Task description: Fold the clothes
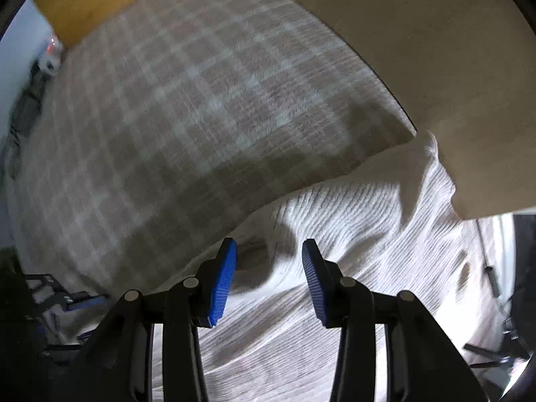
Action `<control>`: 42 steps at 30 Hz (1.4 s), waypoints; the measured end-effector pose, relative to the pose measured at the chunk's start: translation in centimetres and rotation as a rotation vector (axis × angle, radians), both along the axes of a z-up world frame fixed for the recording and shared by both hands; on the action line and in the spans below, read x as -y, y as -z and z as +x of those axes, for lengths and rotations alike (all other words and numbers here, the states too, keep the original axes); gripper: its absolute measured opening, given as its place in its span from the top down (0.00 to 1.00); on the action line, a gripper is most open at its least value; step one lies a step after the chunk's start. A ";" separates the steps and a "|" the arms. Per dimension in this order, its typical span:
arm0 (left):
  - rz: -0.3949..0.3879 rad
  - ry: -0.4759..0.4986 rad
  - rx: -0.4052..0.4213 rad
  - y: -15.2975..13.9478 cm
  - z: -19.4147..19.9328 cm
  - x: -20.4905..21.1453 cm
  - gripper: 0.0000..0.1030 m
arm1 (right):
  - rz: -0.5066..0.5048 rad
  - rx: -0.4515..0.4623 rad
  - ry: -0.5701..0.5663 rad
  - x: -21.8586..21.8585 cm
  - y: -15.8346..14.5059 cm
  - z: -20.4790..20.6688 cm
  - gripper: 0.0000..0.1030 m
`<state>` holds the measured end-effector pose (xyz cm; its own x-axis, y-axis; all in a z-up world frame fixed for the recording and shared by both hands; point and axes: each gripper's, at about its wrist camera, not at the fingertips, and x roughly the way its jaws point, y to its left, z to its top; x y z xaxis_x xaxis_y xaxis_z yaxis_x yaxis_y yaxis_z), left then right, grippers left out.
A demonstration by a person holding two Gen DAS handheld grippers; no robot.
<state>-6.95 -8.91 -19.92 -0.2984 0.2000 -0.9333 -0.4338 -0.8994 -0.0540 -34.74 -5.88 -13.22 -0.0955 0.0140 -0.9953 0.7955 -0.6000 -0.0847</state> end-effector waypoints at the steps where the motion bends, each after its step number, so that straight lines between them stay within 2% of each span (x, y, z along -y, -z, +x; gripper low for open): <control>1: 0.000 0.005 -0.002 0.0 -0.1 -0.1 0.75 | 0.020 0.005 -0.011 0.2 0.5 0.0 0.61; 5: 0.023 -0.016 0.010 -0.1 -0.1 0.6 0.79 | 0.111 0.005 -0.070 0.7 2.3 0.0 0.61; 7: 0.048 -0.047 0.019 -0.1 -0.1 1.4 0.83 | 0.121 0.011 -0.079 0.7 2.5 -0.3 0.61; 8: 0.069 -0.064 0.022 -0.2 -0.1 1.7 0.83 | 0.095 0.023 -0.058 0.5 2.4 -0.8 0.66; 9: 0.082 -0.087 0.019 -0.2 0.0 2.1 0.83 | 0.043 0.040 -0.014 0.2 1.9 -1.6 0.79; 10: 0.096 -0.109 0.017 -0.1 0.1 2.5 0.83 | -0.009 0.057 0.029 0.0 1.5 -2.4 0.82; 14: 0.143 -0.196 0.006 -0.2 0.6 3.9 0.83 | -0.275 0.160 0.260 -2.2 0.1 -6.3 0.82; 15: 0.145 -0.218 0.002 -0.3 0.9 4.3 0.83 | -0.297 0.191 0.285 -2.6 0.2 -7.0 0.82; 17: 0.128 -0.235 -0.009 -0.7 1.2 5.0 0.86 | -0.277 0.203 0.257 -2.7 0.0 -7.1 0.81; 20: 0.138 -0.235 -0.023 -1.4 1.6 6.0 0.86 | -0.237 0.125 0.158 -2.5 -1.6 -5.9 0.72; 22: 0.168 -0.219 -0.033 -1.6 1.3 6.2 0.86 | -0.257 0.100 0.131 -2.8 -3.0 -4.8 0.71; 26: 0.190 -0.173 -0.026 -1.9 1.0 4.8 0.86 | -0.313 0.171 0.108 -4.3 -3.8 -2.1 0.71; 29: 0.195 -0.148 0.001 -1.8 1.3 4.1 0.86 | -0.285 0.271 0.081 -5.9 -1.9 2.1 0.71; 33: 0.224 -0.110 0.066 -2.3 5.0 3.7 0.85 | -0.267 0.359 0.064 -6.9 0.0 6.7 0.70; 34: 0.223 -0.100 0.085 -2.2 5.9 3.3 0.82 | -0.265 0.367 0.069 -7.0 0.4 7.4 0.68; 36: 0.211 -0.078 0.131 -1.5 8.1 2.4 0.82 | -0.271 0.369 0.085 -7.0 0.4 8.3 0.58; 39: 0.199 -0.074 0.181 0.0 9.9 1.3 0.82 | -0.264 0.343 0.090 -6.7 -0.3 8.4 0.56; 42: 0.201 -0.078 0.178 0.8 10.5 0.5 0.82 | -0.230 0.303 0.071 -6.5 -0.7 9.0 0.56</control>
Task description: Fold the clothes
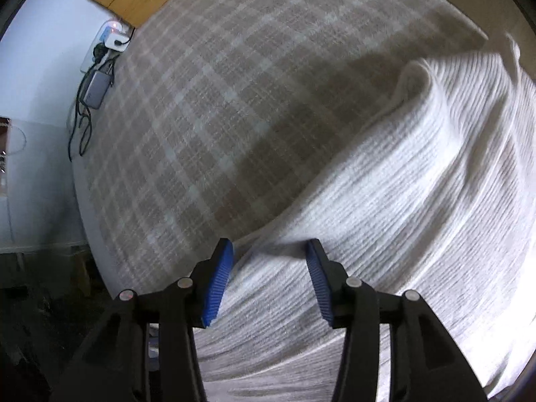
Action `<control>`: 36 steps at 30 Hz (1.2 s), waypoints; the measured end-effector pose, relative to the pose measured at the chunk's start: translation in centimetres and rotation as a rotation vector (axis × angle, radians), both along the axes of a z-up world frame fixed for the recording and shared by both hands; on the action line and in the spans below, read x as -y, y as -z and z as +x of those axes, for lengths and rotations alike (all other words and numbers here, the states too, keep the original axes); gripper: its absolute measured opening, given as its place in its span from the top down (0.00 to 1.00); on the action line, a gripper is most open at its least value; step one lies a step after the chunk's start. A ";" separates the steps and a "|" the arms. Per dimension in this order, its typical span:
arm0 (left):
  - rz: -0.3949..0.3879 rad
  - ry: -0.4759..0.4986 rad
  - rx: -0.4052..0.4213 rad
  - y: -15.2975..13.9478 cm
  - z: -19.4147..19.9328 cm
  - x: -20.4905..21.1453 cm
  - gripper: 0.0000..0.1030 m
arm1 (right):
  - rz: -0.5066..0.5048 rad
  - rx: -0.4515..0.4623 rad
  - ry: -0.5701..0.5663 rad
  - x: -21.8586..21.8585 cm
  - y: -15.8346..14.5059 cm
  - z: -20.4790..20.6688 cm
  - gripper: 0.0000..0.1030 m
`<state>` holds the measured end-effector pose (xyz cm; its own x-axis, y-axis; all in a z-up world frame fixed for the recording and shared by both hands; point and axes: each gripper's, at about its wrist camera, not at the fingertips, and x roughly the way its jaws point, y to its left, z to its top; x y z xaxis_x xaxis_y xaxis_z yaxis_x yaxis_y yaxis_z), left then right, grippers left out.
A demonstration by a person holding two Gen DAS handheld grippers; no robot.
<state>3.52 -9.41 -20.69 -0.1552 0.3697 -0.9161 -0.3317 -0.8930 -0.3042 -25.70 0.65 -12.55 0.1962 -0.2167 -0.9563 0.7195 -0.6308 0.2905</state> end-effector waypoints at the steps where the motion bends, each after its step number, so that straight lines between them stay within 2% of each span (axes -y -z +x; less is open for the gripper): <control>1: -0.007 -0.001 -0.015 0.0 0.2 -0.2 0.83 | 0.015 -0.013 -0.008 0.1 0.0 0.2 0.56; 3: -0.011 -0.024 -0.015 -0.3 0.1 0.1 0.92 | 0.038 -0.038 -0.022 0.2 -0.1 0.6 0.56; 5: 0.001 -0.049 -0.008 -0.5 0.5 0.8 0.93 | 0.034 -0.057 -0.026 0.0 -0.3 0.8 0.59; 6: -0.026 -0.058 -0.022 -1.0 1.4 1.2 0.94 | 0.030 -0.065 -0.022 -0.2 -0.5 0.7 0.69; 8: -0.054 -0.067 -0.039 -1.5 1.6 1.6 0.94 | -0.006 -0.058 0.011 -1.0 -0.9 0.2 0.79; 9: -0.057 -0.072 -0.039 -1.5 1.6 1.9 0.94 | -0.039 -0.031 0.036 -1.5 -1.1 -0.1 0.80; 11: -0.062 -0.083 -0.041 -1.6 1.7 2.5 0.91 | -0.073 0.008 0.058 -2.2 -1.2 -0.5 0.79; 14: -0.081 -0.090 -0.012 -1.1 1.6 3.1 0.88 | -0.071 0.011 0.027 -2.8 -1.5 -0.6 0.74; 16: -0.093 -0.094 -0.017 -1.7 1.4 3.4 0.85 | -0.134 0.020 0.038 -4.3 -3.3 -1.5 0.73; 20: -0.061 -0.113 -0.087 -5.1 -1.1 4.5 0.83 | -0.239 -0.110 0.192 -10.2 -7.0 -6.4 0.73; 23: -0.102 -0.103 -0.177 -7.1 -5.9 4.1 0.83 | -0.246 -0.209 0.343 -14.8 -7.9 -11.5 0.73; 25: -0.094 -0.091 -0.234 -7.9 -10.2 3.2 0.83 | -0.222 -0.283 0.405 -16.6 -7.5 -13.9 0.73; 28: -0.050 -0.084 -0.301 -8.4 -17.3 1.2 0.83 | -0.225 -0.320 0.428 -15.8 -6.1 -14.4 0.75; 30: -0.025 -0.065 -0.321 -8.1 -20.7 -0.7 0.83 | -0.224 -0.322 0.422 -15.0 -4.8 -13.9 0.77; 32: -0.007 -0.035 -0.342 -7.5 -24.3 -2.5 0.83 | -0.235 -0.316 0.381 -14.0 -3.9 -13.9 0.77; 34: -0.112 -0.025 -0.334 -5.4 -26.3 -3.3 0.82 | -0.246 -0.311 0.359 -12.9 -3.0 -13.1 0.77; 36: -0.217 -0.015 -0.325 -3.4 -28.2 -4.1 0.80 | -0.238 -0.306 0.331 -12.5 -1.8 -13.9 0.77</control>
